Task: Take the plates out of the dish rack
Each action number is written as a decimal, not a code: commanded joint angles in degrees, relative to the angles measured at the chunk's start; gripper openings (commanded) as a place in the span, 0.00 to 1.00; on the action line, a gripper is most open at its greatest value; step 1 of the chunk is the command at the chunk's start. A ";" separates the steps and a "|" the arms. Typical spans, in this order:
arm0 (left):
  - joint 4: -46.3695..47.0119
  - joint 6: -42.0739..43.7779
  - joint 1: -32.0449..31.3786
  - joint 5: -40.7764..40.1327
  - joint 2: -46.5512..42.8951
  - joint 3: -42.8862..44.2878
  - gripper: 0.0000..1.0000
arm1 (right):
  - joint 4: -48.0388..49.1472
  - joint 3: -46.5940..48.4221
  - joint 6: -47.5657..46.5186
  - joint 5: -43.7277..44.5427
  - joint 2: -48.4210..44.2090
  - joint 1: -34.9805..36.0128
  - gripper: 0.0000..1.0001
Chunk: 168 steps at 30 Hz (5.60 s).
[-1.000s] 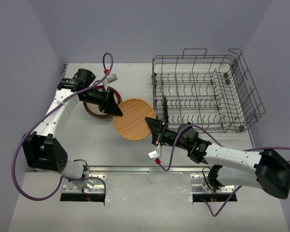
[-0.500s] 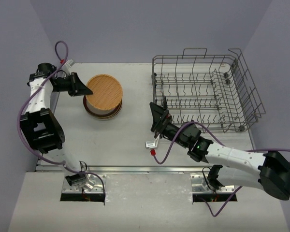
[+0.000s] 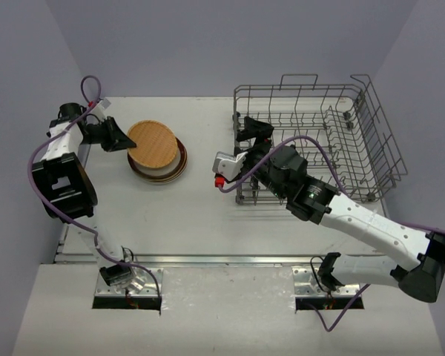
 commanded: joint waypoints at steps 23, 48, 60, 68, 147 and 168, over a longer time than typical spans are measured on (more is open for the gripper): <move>10.63 -1.13 4.29 5.50 8.25 -7.69 0.00 | -18.27 9.40 21.45 0.07 3.12 -4.05 0.99; 12.35 -0.66 7.32 -23.77 -15.61 6.22 0.60 | -37.03 23.21 48.40 -6.21 11.86 -15.55 0.99; 15.84 6.87 4.27 -31.58 -35.37 -10.64 0.66 | -48.33 27.00 70.36 -27.07 23.40 -30.73 0.92; 16.23 8.09 4.14 -32.58 -37.59 -14.85 0.66 | -48.16 28.90 73.14 -33.33 26.34 -31.51 0.91; -20.37 19.20 -19.15 2.57 -33.75 -6.38 0.66 | 33.82 -28.78 -40.79 -23.51 -2.87 5.95 0.00; -11.62 11.13 -25.33 11.09 -32.69 -5.53 0.66 | 27.14 -28.95 -38.77 -19.18 -2.33 9.71 0.00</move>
